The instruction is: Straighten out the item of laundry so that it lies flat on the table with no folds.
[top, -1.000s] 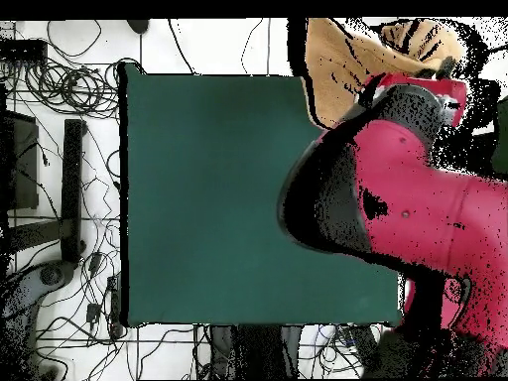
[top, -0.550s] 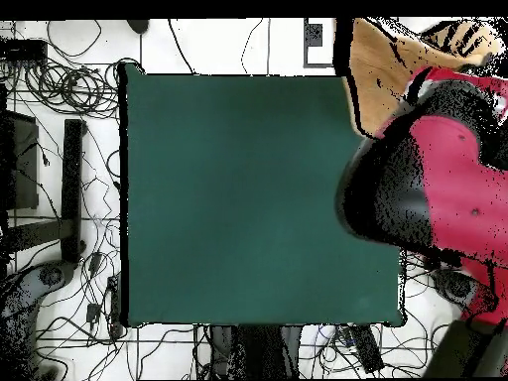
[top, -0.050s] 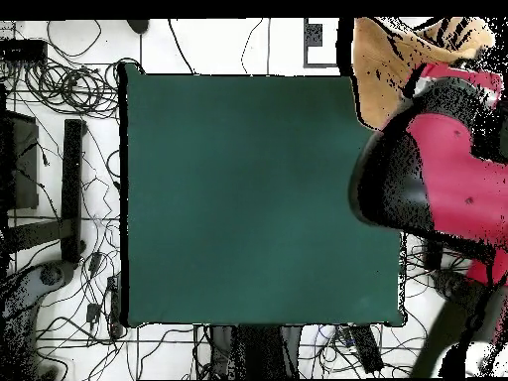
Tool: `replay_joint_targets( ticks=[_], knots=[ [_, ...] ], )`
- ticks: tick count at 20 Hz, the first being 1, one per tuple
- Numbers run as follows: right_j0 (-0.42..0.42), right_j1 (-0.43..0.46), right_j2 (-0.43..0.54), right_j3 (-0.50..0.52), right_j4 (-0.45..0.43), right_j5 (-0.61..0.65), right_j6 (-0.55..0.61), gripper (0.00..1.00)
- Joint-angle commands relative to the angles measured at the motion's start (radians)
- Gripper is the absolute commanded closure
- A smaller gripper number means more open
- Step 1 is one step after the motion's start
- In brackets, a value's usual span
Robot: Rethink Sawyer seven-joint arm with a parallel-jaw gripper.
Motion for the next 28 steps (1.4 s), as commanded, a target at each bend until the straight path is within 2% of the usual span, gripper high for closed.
replay_joint_targets(
  ticks=[1, 3, 9, 12, 16, 19, 25, 28],
  knots=[
    [0.176, 0.157, -0.133, 0.150, 0.123, -0.242, 0.244, 1.00],
    [0.212, 0.183, -0.193, 0.160, 0.184, -0.272, 0.246, 1.00],
    [0.253, 0.223, -0.266, 0.199, 0.313, -0.337, 0.221, 1.00],
    [0.299, 0.264, -0.336, 0.239, 0.417, -0.388, 0.221, 1.00],
    [0.329, 0.298, -0.374, 0.286, 0.527, -0.456, 0.213, 1.00],
    [0.324, 0.295, -0.365, 0.296, 0.536, -0.483, 0.192, 1.00],
    [0.269, 0.259, -0.292, 0.273, 0.444, -0.532, 0.177, 1.00],
    [0.265, 0.267, -0.291, 0.294, 0.457, -0.630, 0.193, 1.00]
  ],
)
